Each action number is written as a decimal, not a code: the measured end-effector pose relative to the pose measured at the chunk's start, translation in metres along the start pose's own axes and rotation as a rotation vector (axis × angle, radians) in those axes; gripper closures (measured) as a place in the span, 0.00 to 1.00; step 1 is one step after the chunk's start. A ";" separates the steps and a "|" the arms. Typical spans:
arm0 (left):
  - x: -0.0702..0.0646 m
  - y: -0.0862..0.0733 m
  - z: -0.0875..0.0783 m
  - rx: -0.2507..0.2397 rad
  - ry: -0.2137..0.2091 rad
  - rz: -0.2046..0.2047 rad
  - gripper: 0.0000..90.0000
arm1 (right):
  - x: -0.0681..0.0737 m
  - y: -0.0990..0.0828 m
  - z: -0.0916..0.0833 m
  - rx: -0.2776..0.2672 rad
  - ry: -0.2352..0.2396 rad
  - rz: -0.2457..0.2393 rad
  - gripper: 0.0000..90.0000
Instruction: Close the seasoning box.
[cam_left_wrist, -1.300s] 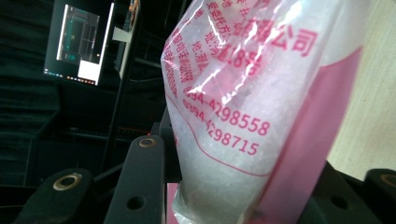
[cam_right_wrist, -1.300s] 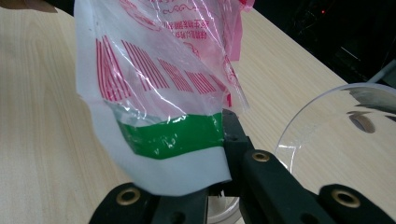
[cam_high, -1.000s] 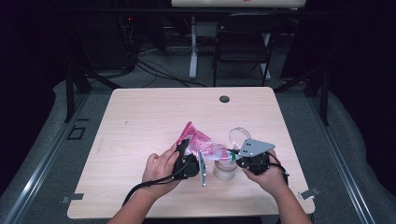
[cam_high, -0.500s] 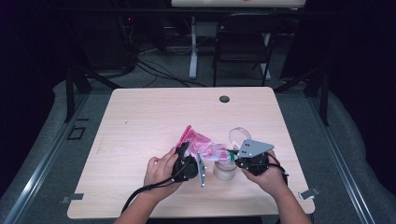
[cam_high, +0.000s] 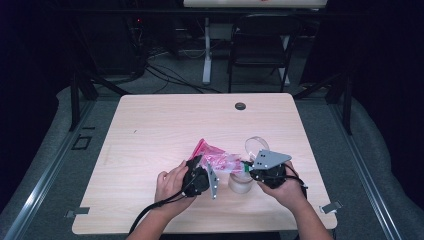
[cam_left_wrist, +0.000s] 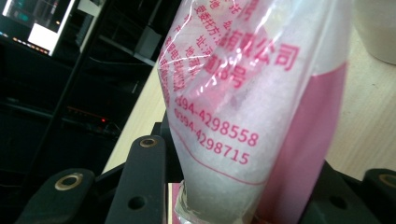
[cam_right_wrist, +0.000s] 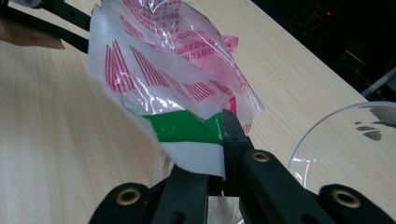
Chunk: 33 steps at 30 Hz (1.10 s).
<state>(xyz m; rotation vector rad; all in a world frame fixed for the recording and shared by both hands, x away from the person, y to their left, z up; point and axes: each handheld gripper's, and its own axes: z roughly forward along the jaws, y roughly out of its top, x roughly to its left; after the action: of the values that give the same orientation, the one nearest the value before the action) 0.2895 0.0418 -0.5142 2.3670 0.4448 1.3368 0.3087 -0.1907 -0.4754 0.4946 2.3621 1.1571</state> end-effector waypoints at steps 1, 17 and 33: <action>-0.001 0.000 0.000 0.003 -0.002 -0.001 0.74 | 0.000 0.000 0.000 -0.001 0.003 0.000 1.00; -0.014 -0.012 0.013 0.002 -0.108 -0.149 0.76 | 0.008 0.004 0.007 0.033 -0.015 -0.038 1.00; -0.015 -0.023 0.018 -0.011 -0.173 -0.261 0.79 | 0.012 0.010 0.006 -0.002 0.008 -0.020 0.87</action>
<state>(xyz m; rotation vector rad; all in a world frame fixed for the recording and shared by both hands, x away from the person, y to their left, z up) 0.2955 0.0520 -0.5445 2.2964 0.6654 1.0066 0.3035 -0.1753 -0.4739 0.4660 2.3671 1.1540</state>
